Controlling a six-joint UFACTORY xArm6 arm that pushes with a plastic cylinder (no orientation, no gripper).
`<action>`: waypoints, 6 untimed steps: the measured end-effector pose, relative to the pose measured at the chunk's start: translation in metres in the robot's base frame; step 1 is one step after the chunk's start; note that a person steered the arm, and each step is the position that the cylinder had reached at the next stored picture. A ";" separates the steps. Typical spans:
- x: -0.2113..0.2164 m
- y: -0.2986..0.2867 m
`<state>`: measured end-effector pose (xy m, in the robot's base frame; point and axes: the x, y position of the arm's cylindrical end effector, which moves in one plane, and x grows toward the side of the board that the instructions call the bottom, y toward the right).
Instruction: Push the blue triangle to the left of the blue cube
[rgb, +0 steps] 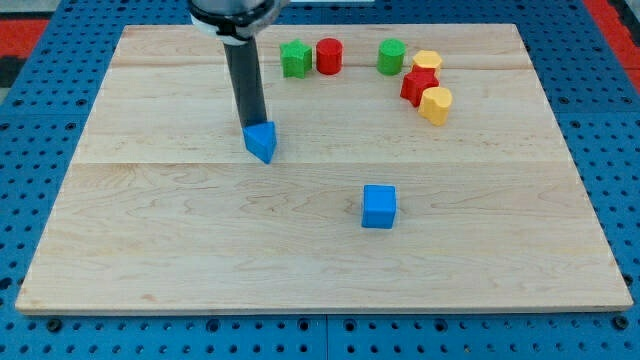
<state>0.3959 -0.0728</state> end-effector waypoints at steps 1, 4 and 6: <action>0.034 0.018; 0.071 -0.012; 0.074 0.079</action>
